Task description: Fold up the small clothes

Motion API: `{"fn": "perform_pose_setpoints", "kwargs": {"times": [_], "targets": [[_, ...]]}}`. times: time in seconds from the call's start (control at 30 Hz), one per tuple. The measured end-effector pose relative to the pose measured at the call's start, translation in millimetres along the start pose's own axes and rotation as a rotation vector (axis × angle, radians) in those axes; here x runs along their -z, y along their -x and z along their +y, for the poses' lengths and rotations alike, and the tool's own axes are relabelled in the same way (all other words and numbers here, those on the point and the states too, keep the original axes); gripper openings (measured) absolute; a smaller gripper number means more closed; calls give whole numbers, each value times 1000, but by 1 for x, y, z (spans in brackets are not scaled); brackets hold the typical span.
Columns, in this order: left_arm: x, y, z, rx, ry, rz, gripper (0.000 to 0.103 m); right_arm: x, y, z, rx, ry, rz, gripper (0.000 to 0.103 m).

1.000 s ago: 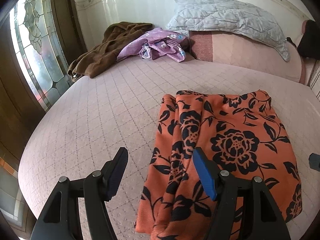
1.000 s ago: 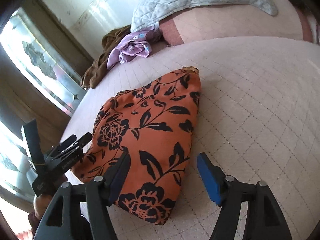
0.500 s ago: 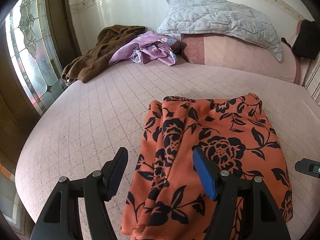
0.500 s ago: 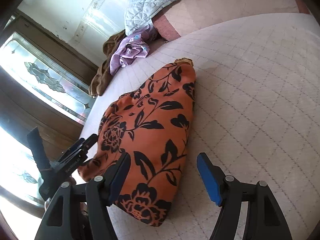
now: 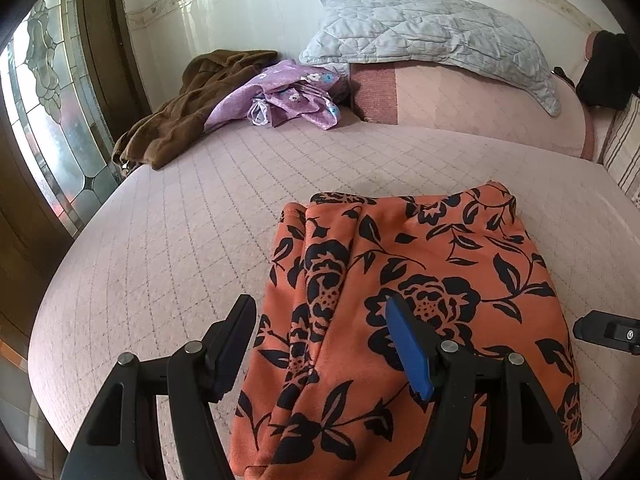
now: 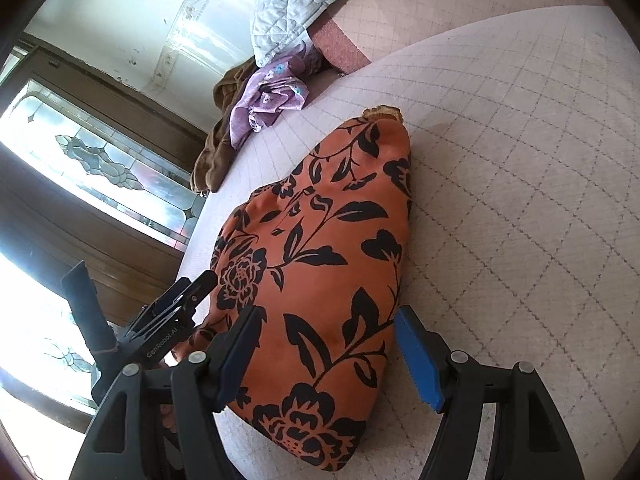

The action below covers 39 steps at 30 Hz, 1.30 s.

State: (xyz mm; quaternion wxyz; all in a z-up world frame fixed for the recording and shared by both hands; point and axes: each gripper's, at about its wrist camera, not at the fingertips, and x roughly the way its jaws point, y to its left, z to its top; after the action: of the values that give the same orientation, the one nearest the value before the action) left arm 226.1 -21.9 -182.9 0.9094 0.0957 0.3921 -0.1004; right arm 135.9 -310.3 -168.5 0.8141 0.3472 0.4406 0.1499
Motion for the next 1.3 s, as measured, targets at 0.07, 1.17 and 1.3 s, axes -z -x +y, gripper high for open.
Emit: {"fn": "perform_pose_setpoints", "kwargs": {"times": [0.07,1.17,1.3], "targets": [[0,-1,-3,4,-11,4,68,0,-1,1,-1,4,0,73],[-4,-43,44,422,269,230,70,-12,-46,-17,-33,-111,60,73],[0,-48,37,447,271,246,70,-18,-68,-16,-44,-102,55,74]]}}
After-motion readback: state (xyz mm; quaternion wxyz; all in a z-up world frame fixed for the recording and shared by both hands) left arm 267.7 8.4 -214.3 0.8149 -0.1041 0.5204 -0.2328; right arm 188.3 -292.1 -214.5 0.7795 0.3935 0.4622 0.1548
